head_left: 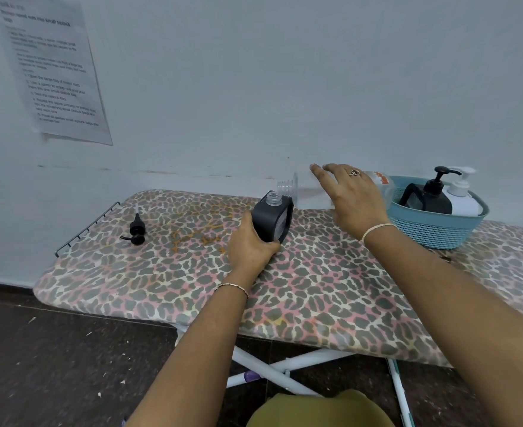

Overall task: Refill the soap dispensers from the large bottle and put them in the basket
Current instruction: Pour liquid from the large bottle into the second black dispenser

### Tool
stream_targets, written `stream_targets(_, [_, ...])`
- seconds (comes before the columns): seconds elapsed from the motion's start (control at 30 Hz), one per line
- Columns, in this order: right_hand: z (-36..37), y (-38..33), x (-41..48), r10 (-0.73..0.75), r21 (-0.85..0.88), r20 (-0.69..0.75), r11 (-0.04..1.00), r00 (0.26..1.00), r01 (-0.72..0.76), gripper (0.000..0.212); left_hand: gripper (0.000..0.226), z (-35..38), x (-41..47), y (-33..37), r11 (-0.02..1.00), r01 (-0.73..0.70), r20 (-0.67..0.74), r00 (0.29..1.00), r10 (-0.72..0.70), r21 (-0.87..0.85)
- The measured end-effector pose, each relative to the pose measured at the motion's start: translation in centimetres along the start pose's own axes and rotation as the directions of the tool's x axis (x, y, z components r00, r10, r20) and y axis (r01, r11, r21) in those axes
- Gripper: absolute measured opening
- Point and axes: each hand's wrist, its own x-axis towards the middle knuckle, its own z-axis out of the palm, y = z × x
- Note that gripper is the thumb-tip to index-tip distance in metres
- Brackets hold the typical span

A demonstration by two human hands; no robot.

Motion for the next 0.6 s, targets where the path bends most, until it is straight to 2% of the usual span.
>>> stream_targets(0.13, [-0.1, -0.2, -0.9, 0.072, 0.116, 0.071, 0.990, 0.995, -0.080, 0.084, 0.065, 0.0, 0.0, 0.0, 1.000, -0.008, 0.012, 1.000, 0.008, -0.007])
stream_targets(0.33, [1.0, -0.1, -1.9, 0.313, 0.257, 0.091, 0.910, 0.945, -0.326, 0.069, 0.068, -0.2, 0.3, -0.2, 0.999, -0.018, 0.044, 0.999, 0.020, -0.039])
stream_targets(0.4, [1.5, 0.1, -2.2, 0.433, 0.388, 0.126, 0.806, 0.893, -0.446, 0.071, 0.071, -0.4, 0.6, -0.4, 0.999, -0.016, 0.069, 0.997, 0.019, -0.040])
stream_targets(0.47, [1.7, 0.4, -2.4, 0.538, 0.531, 0.188, 0.648, 0.822, -0.546, 0.072, 0.074, -0.6, 0.9, -0.6, 0.997, -0.010, 0.106, 0.994, 0.017, -0.070])
stream_targets(0.6, [2.5, 1.3, -2.8, 0.658, 0.718, 0.282, 0.337, 0.698, -0.608, 0.069, 0.079, -1.0, 1.4, -0.9, 0.979, 0.030, 0.168, 0.986, 0.004, -0.200])
